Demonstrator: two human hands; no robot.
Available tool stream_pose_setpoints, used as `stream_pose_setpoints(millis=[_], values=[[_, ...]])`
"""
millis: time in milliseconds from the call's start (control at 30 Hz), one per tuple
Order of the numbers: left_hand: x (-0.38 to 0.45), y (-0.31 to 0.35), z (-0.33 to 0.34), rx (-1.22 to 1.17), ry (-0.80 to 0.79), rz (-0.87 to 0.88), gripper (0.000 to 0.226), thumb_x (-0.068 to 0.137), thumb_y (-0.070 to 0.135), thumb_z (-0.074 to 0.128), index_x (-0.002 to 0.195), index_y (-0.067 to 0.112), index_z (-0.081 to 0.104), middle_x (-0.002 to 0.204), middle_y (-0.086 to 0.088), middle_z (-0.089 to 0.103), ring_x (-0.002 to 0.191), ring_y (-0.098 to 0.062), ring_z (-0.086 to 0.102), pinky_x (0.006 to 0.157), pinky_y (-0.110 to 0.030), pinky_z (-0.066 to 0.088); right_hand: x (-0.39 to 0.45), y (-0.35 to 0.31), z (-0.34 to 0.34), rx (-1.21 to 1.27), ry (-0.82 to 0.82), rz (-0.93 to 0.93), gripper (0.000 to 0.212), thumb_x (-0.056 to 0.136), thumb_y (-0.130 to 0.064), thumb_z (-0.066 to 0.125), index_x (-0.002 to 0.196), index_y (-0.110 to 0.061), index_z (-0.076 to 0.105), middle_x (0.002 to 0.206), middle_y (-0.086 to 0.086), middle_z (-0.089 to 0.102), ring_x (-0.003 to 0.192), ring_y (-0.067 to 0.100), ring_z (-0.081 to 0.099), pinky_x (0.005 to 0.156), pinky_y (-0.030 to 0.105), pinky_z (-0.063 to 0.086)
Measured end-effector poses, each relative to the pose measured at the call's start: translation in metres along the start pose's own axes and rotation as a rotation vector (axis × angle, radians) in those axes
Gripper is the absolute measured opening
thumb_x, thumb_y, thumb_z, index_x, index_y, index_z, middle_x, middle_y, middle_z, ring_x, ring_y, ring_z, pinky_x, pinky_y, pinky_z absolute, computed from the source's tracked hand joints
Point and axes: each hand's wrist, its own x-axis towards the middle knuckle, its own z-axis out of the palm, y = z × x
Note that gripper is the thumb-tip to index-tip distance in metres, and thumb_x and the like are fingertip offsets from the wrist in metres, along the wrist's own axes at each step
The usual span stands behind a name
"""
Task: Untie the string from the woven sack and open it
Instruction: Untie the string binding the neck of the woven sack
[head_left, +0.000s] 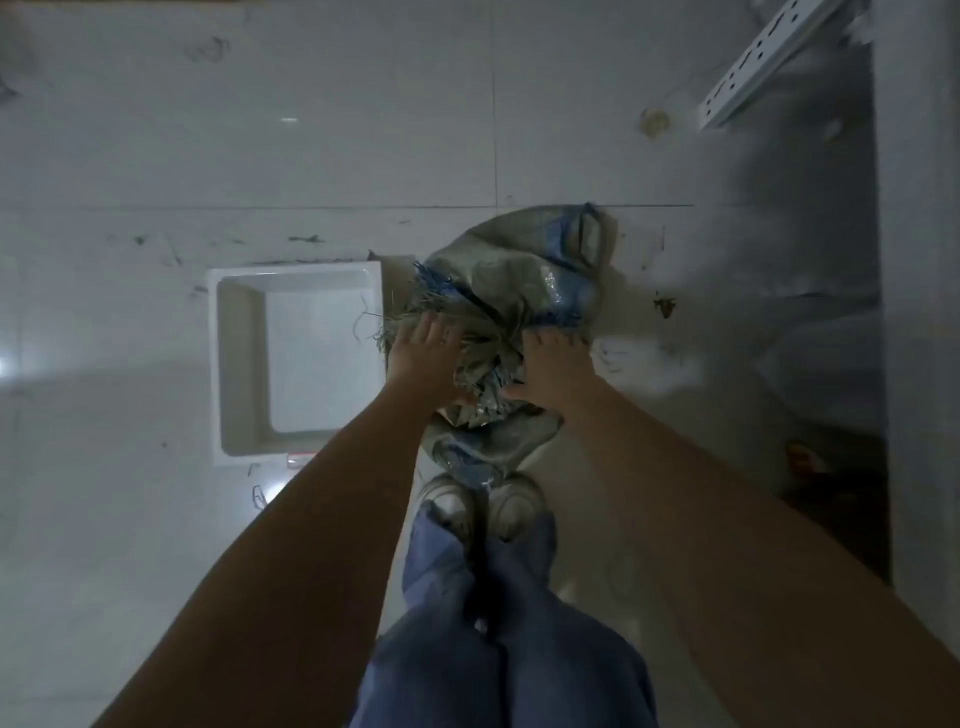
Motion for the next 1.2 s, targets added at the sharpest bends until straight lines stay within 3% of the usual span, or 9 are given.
stream_pose_setpoints(millis=[200,333,400,467,600,733,933,1100,1200], values=[[0.068,0.001,0.033,0.239,0.061,0.054,0.112,0.073,0.071,0.054,0.152,0.015,-0.002,0.161,-0.012,0.0,0.149,-0.028,-0.003,0.119,-0.047,0.001,0.062,0.006,0.04,0.004,0.059,-0.055,0.091,0.081,-0.054,0.06,0.146,-0.006,0.018,0.15,0.015,0.029,0.141,0.029,0.025,0.116,0.046,0.019],[0.089,0.001,0.048,0.22,0.122,0.029,0.109,0.077,0.063,0.056,0.151,0.01,-0.003,0.158,-0.011,0.018,0.148,-0.026,0.014,0.121,-0.043,0.006,0.081,0.01,0.06,0.012,0.078,-0.073,0.073,0.081,-0.049,0.061,0.136,-0.009,0.034,0.14,0.012,0.044,0.132,0.028,0.038,0.114,0.045,0.021],[0.092,0.005,0.05,0.187,0.169,-0.006,0.091,0.085,0.047,0.057,0.15,0.007,0.008,0.148,-0.012,0.04,0.139,-0.026,0.034,0.119,-0.041,0.013,0.083,0.011,0.063,0.007,0.067,-0.066,0.064,0.082,-0.046,0.061,0.13,-0.01,0.04,0.137,0.012,0.047,0.13,0.027,0.041,0.114,0.046,0.019],[0.091,0.006,0.046,0.197,0.2,-0.024,0.059,0.088,0.029,0.055,0.139,0.008,0.036,0.129,-0.009,0.059,0.124,-0.026,0.051,0.114,-0.037,0.023,0.083,0.009,0.06,-0.003,0.075,-0.05,0.059,0.082,-0.043,0.062,0.127,-0.009,0.042,0.134,0.013,0.05,0.127,0.028,0.043,0.113,0.045,0.021],[0.07,0.013,0.024,0.212,0.232,0.003,0.023,0.09,0.019,0.05,0.11,0.014,0.061,0.111,-0.005,0.068,0.11,-0.024,0.059,0.104,-0.032,0.032,0.066,0.0,0.04,0.009,0.064,-0.042,0.048,0.085,-0.033,0.059,0.124,-0.008,0.044,0.128,0.016,0.055,0.119,0.031,0.049,0.106,0.045,0.029],[0.032,0.026,-0.009,0.164,0.292,0.004,0.022,0.091,0.014,0.047,0.106,0.012,0.063,0.107,-0.007,0.068,0.104,-0.026,0.061,0.094,-0.031,0.039,0.034,-0.009,0.018,0.032,0.068,0.006,0.058,0.084,-0.036,0.063,0.128,-0.007,0.04,0.131,0.017,0.05,0.119,0.033,0.049,0.098,0.043,0.039],[-0.018,0.043,-0.053,0.131,0.387,0.014,0.025,0.088,0.008,0.046,0.109,0.008,0.059,0.107,-0.011,0.068,0.101,-0.028,0.062,0.1,-0.034,0.036,-0.009,-0.016,-0.015,0.18,0.188,0.058,0.085,0.071,-0.035,0.077,0.139,-0.008,0.033,0.139,0.016,0.041,0.127,0.032,0.041,0.103,0.047,0.041],[-0.058,0.06,-0.096,0.119,0.493,0.097,0.025,0.088,0.009,0.046,0.108,0.01,0.061,0.105,-0.011,0.068,0.1,-0.028,0.06,0.1,-0.037,0.034,-0.003,-0.001,-0.026,0.543,0.22,0.1,0.098,0.045,-0.044,0.084,0.131,-0.021,0.045,0.127,0.006,0.059,0.112,0.03,0.057,0.094,0.047,0.05],[-0.082,0.076,-0.119,0.118,0.549,0.16,0.021,0.086,0.007,0.047,0.1,0.013,0.062,0.093,-0.006,0.067,0.094,-0.027,0.06,0.104,-0.038,0.031,-0.034,-0.015,-0.048,0.665,0.269,0.02,0.084,0.063,-0.037,0.079,0.135,-0.023,0.04,0.134,0.005,0.053,0.125,0.03,0.049,0.102,0.045,0.044]])
